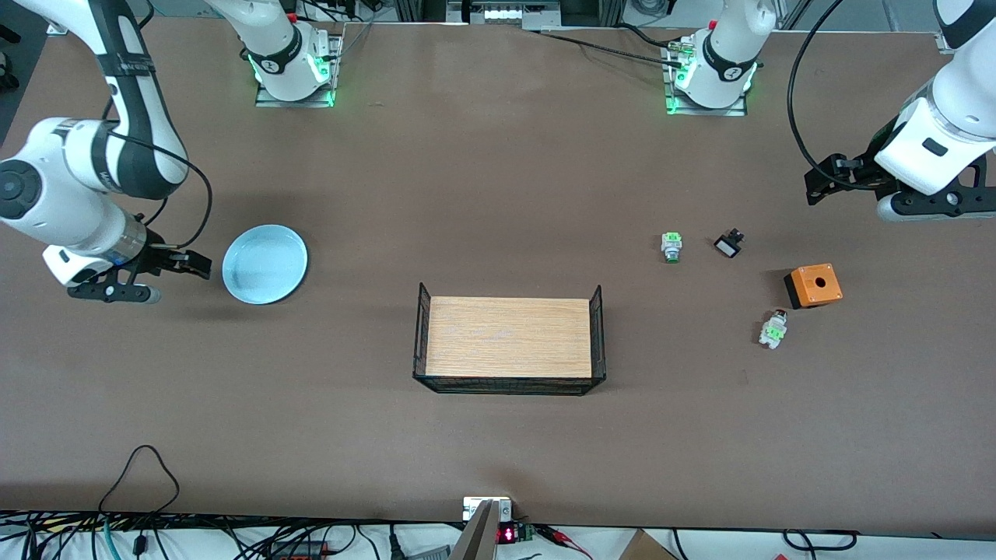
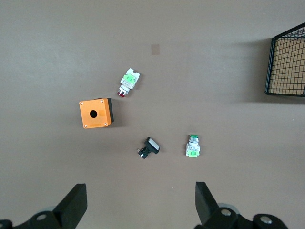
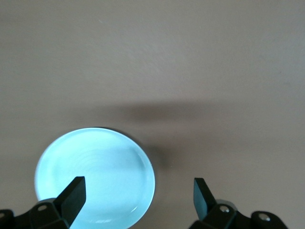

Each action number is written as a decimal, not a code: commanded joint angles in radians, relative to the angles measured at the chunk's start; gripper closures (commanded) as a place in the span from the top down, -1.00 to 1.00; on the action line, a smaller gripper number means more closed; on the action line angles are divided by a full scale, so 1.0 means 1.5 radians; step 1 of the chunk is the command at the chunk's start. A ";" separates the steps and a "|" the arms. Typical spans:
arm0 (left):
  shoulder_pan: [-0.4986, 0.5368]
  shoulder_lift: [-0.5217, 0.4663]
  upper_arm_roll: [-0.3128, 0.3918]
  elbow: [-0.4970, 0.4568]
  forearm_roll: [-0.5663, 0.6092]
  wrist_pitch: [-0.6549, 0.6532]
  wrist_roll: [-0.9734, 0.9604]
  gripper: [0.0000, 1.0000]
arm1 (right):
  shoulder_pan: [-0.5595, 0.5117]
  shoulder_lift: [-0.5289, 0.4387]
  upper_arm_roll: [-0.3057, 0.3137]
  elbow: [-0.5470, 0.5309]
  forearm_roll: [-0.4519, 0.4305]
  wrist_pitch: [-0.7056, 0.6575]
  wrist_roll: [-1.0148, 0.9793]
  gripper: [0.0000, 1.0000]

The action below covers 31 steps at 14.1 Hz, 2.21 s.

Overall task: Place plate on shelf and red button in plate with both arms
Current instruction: 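Move the right gripper down to the rim of the blue plate, then grasp the plate rim with the right gripper and lift it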

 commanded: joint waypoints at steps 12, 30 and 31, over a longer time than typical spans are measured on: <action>-0.004 0.007 0.003 0.023 -0.011 -0.025 0.015 1.00 | -0.018 0.086 0.005 -0.103 -0.001 0.101 0.024 1.00; 0.001 0.007 0.004 0.023 -0.011 -0.038 0.016 1.00 | -0.008 0.033 0.034 -0.032 0.097 -0.070 0.022 -1.00; 0.001 0.007 0.004 0.023 -0.011 -0.038 0.016 1.00 | -0.008 0.016 0.034 -0.004 0.136 -0.122 0.022 -1.00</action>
